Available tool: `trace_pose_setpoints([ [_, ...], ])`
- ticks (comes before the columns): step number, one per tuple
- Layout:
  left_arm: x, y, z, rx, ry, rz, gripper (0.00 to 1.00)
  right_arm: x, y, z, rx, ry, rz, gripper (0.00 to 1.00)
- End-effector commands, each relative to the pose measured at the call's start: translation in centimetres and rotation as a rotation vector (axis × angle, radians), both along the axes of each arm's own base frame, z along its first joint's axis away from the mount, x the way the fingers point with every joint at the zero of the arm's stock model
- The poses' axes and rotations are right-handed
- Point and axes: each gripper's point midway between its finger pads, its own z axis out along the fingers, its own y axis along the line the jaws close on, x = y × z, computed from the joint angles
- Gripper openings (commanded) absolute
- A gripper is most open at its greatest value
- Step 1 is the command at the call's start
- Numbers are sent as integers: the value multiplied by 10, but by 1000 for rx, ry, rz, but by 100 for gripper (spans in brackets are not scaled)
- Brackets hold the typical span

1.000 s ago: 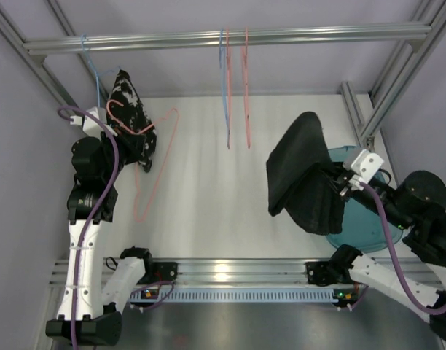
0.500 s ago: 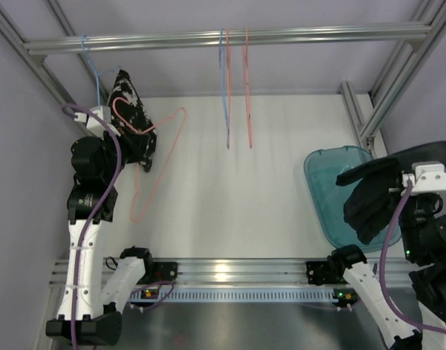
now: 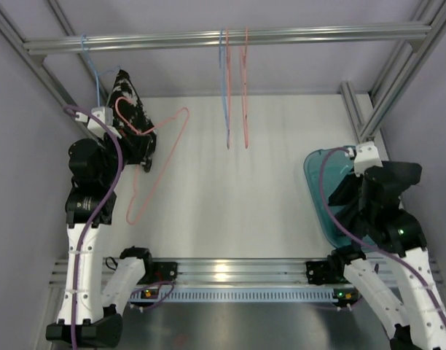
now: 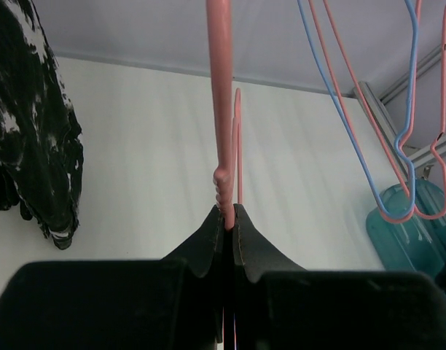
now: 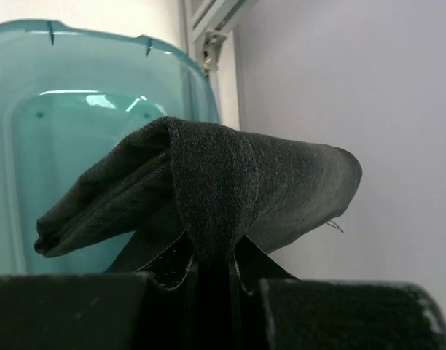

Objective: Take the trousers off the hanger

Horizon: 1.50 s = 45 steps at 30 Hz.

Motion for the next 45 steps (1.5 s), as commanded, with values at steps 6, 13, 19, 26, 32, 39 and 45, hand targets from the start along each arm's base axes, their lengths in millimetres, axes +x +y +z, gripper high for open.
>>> trace_pose_setpoints([
  [6, -12, -3, 39, 137, -137, -64, 0, 100, 29, -50, 21, 25, 10, 20],
  [13, -3, -11, 44, 199, -136, -144, 0, 144, 63, -68, 179, 83, 54, 76],
  [19, 43, -4, 60, 277, -128, -130, 0, 134, 80, -25, 272, 12, 152, 100],
  [26, 77, -14, 92, 313, -171, -132, 0, 111, 74, 37, 246, -100, 198, 99],
  [32, 91, -37, 111, 315, -198, -118, 0, 95, 75, 85, 263, -186, 238, 99],
  [39, 115, -62, 125, 349, -210, -55, 0, 89, 81, 107, 336, -187, 238, 99],
  [45, 143, -62, 123, 446, -199, 48, 0, 88, 84, 110, 370, -189, 239, 99],
])
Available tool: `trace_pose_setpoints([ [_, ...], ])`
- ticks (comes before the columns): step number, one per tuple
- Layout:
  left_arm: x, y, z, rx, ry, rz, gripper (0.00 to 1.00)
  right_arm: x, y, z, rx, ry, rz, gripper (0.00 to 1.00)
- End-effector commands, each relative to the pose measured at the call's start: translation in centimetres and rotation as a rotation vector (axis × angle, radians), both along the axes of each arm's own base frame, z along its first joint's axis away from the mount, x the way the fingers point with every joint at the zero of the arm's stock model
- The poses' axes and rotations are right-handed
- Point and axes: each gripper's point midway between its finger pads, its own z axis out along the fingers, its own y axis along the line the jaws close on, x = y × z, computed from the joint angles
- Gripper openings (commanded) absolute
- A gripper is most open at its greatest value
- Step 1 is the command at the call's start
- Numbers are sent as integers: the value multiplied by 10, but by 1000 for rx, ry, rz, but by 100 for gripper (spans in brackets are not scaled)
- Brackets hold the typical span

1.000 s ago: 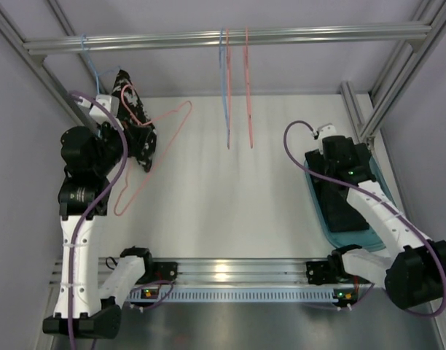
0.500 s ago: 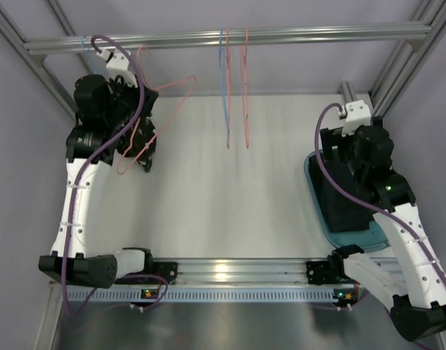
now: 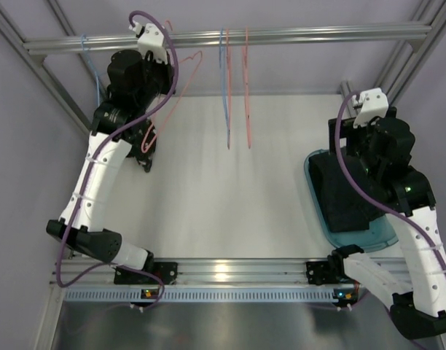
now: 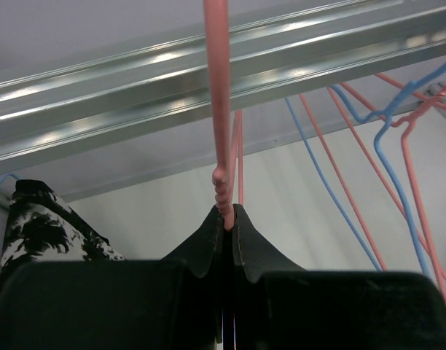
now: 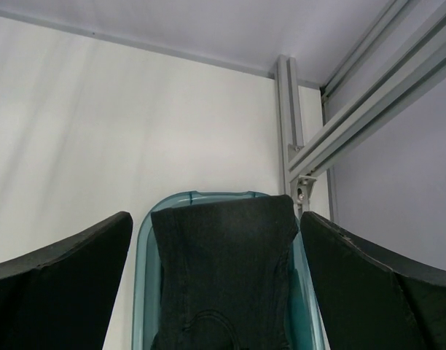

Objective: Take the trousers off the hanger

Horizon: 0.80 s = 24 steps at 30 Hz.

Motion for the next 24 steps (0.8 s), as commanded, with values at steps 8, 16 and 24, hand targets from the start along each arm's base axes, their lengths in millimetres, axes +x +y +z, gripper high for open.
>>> trace_pose_setpoints([
  [8, 31, -11, 7, 41, -43, 90, 0, -1, 5, 5, 115, -8, -14, 99],
  [16, 44, -35, -14, 60, -3, 67, 0, 1, 6, 7, 124, -6, -17, 99],
  [24, 50, -59, -20, 65, 6, 36, 0, -1, 6, 8, 124, -8, -18, 99],
])
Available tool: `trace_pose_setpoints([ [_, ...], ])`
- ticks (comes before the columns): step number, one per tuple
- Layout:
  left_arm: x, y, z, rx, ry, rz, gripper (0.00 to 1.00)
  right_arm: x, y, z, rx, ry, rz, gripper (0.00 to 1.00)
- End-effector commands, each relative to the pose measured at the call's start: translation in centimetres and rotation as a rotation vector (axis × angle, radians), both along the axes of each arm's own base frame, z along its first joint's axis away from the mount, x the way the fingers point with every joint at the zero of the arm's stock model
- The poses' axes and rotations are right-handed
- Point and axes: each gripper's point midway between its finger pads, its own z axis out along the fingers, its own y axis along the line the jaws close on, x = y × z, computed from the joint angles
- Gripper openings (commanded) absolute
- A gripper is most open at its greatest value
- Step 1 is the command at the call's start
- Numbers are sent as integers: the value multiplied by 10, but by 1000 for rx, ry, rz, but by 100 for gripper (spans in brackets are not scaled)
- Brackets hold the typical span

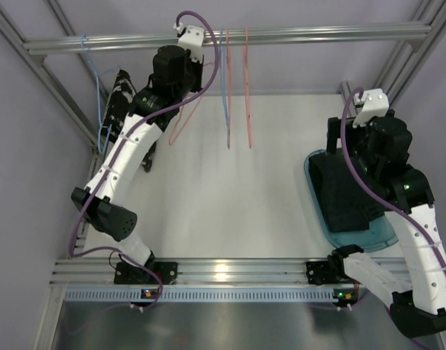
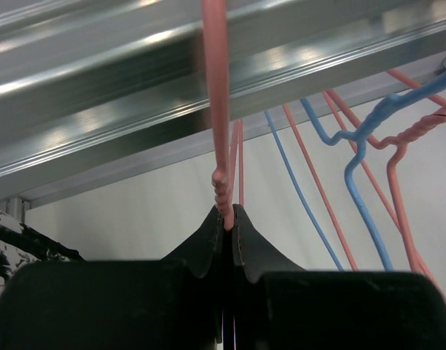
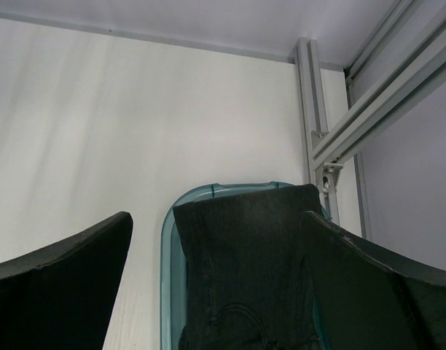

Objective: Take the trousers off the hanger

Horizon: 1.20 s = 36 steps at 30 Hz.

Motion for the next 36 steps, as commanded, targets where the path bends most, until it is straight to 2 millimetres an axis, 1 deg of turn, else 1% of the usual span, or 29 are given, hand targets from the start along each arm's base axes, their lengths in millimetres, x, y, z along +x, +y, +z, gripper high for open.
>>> trace_pose_setpoints([
  [1, 1, -6, 26, -29, -71, 3, 0, 0, -3, 19, 28, -50, -17, 99],
  [5, 1, -11, 20, -22, -57, -4, 6, 0, -3, 21, 29, -53, -17, 99],
  [6, 0, -11, 20, -21, -59, -5, 9, 1, -2, 20, 29, -52, -14, 99],
  [7, -1, -11, 16, -16, -49, -5, 14, 1, -2, 20, 29, -50, -13, 99],
  [8, -2, -10, 16, -18, -51, -2, 23, 1, -2, 20, 29, -48, -11, 99],
  [9, -5, -6, 20, -18, -57, 6, 28, 1, -1, 20, 32, -50, -7, 99],
  [10, -7, -6, 17, -14, -50, 6, 32, 1, -1, 20, 34, -49, -7, 100],
  [11, -9, -4, 18, -11, -54, 7, 40, 1, -1, 20, 34, -49, -7, 99],
  [14, -22, 6, 27, 1, -76, 14, 50, 2, 0, 21, 39, -53, -4, 99],
  [15, -25, 9, 28, 9, -78, 17, 51, 3, 1, 21, 39, -52, -2, 99],
  [16, -35, 16, 35, 13, -95, 23, 52, 2, 1, 22, 40, -55, -2, 99],
  [18, -45, 22, 39, 20, -107, 24, 56, 2, 1, 23, 41, -56, 1, 99],
  [19, -49, 25, 32, 29, -94, 24, 57, 2, 1, 23, 39, -56, 1, 99],
  [20, -63, 31, 44, 15, -121, 22, 57, 2, 1, 23, 41, -58, 1, 99],
  [21, -68, 34, 44, 15, -123, 17, 59, 2, 1, 23, 40, -56, 1, 99],
  [22, -73, 35, 35, 21, -108, 14, 59, 2, 1, 23, 37, -56, 3, 99],
  [23, -89, 43, 46, -4, -135, 13, 59, 2, 2, 23, 37, -58, 5, 100],
  [24, -96, 46, 45, -13, -134, 8, 59, 3, 1, 22, 36, -56, 4, 99],
  [25, -102, 47, 33, -17, -111, 1, 61, 3, 2, 22, 35, -57, 9, 99],
  [26, -110, 48, 31, -25, -106, -10, 61, 3, 3, 22, 34, -56, 12, 99],
  [27, -126, 56, 41, -48, -132, -14, 62, 3, 2, 21, 34, -54, 12, 99],
  [28, -132, 57, 33, -61, -113, -17, 63, 3, 3, 21, 33, -55, 17, 99],
  [29, -138, 59, 31, -73, -107, -24, 64, 4, 3, 21, 33, -54, 17, 99],
  [30, -153, 68, 42, -101, -134, -34, 65, 4, 4, 22, 32, -57, 19, 99],
  [31, -157, 70, 36, -116, -121, -36, 65, 5, 4, 21, 31, -54, 22, 99],
  [34, -176, 86, 37, -172, -112, -17, 66, 8, 7, 21, 33, -55, 31, 99],
  [35, -179, 89, 35, -181, -105, -11, 67, 9, 7, 21, 34, -54, 33, 99],
  [36, -180, 97, 32, -186, -90, 16, 68, 9, 8, 21, 36, -54, 35, 99],
])
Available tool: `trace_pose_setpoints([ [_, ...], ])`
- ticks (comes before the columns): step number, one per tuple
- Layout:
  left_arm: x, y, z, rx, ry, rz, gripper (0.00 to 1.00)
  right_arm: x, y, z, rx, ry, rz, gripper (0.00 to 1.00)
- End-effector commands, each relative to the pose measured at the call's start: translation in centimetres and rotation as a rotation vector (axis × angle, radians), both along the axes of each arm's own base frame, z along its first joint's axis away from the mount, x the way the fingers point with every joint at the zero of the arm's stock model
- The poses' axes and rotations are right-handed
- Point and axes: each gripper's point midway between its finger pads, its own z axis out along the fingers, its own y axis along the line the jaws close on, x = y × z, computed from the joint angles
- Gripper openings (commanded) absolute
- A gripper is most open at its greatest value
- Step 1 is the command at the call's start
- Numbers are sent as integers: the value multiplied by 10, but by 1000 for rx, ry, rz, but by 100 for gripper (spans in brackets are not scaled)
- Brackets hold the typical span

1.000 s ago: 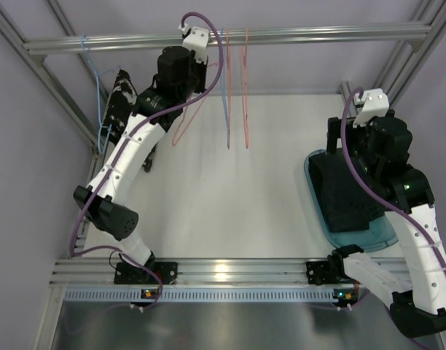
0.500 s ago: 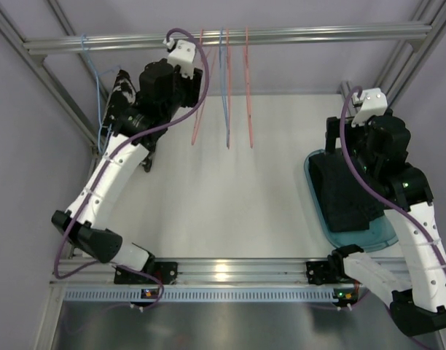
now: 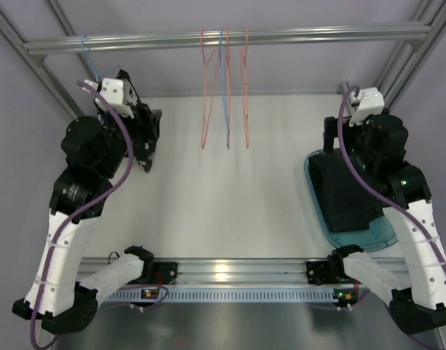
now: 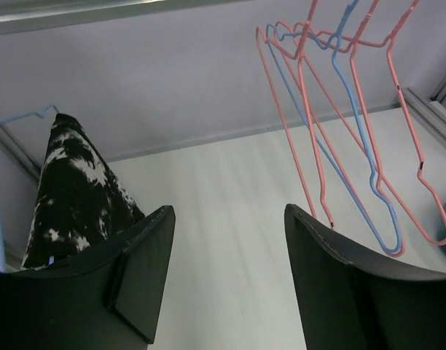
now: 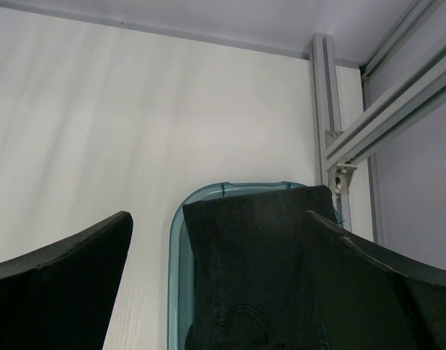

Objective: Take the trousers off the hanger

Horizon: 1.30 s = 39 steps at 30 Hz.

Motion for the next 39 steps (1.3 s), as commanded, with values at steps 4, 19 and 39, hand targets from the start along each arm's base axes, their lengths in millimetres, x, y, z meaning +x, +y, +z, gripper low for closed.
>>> trace_pose_setpoints([
  [4, -9, 30, -16, -128, 91, 63, 69, 8, 4, 23, 30, -69, 19, 99],
  [19, 25, 71, -13, -301, 212, 132, 68, 5, 7, 21, 13, -61, 52, 99],
  [39, 81, 189, -3, -160, 177, 113, 66, 20, 28, 12, 56, -70, 135, 100],
])
